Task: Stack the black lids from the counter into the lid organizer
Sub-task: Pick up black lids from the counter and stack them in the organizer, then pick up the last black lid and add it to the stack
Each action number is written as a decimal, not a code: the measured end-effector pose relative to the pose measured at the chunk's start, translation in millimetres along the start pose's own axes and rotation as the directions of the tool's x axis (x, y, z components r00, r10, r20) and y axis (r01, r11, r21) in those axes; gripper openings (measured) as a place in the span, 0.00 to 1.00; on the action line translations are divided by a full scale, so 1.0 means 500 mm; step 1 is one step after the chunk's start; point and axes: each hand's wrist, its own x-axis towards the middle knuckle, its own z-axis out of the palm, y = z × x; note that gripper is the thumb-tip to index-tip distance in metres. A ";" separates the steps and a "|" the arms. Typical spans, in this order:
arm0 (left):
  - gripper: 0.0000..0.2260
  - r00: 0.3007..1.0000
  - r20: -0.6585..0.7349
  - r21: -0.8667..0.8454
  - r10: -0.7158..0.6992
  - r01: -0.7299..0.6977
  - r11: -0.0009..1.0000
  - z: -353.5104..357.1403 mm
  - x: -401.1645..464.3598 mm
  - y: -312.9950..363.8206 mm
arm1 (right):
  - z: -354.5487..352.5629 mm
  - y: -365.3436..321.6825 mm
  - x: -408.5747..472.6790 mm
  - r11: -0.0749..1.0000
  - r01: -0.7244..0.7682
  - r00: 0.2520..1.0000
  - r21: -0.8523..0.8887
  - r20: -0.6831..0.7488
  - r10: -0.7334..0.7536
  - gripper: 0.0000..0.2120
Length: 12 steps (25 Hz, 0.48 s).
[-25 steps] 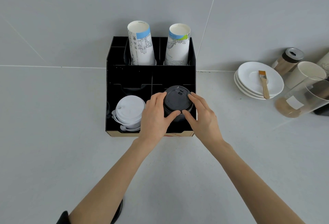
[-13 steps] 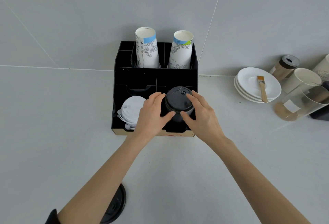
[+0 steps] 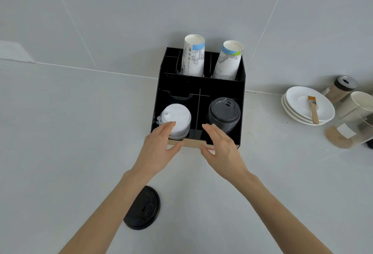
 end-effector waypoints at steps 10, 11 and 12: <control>0.27 0.973 0.108 0.028 -0.202 0.200 0.979 -0.036 -0.156 -0.111 | 0.118 -0.069 -0.072 0.997 0.080 0.957 0.004 0.278 -0.078 0.24; 0.27 0.968 0.121 0.031 -0.218 0.216 0.976 -0.038 -0.171 -0.119 | 0.129 -0.074 -0.079 0.996 0.087 0.948 -0.001 0.308 -0.083 0.24; 0.28 0.963 0.138 0.036 -0.232 0.229 0.973 -0.039 -0.186 -0.127 | 0.139 -0.077 -0.085 0.996 0.093 0.939 -0.005 0.333 -0.086 0.24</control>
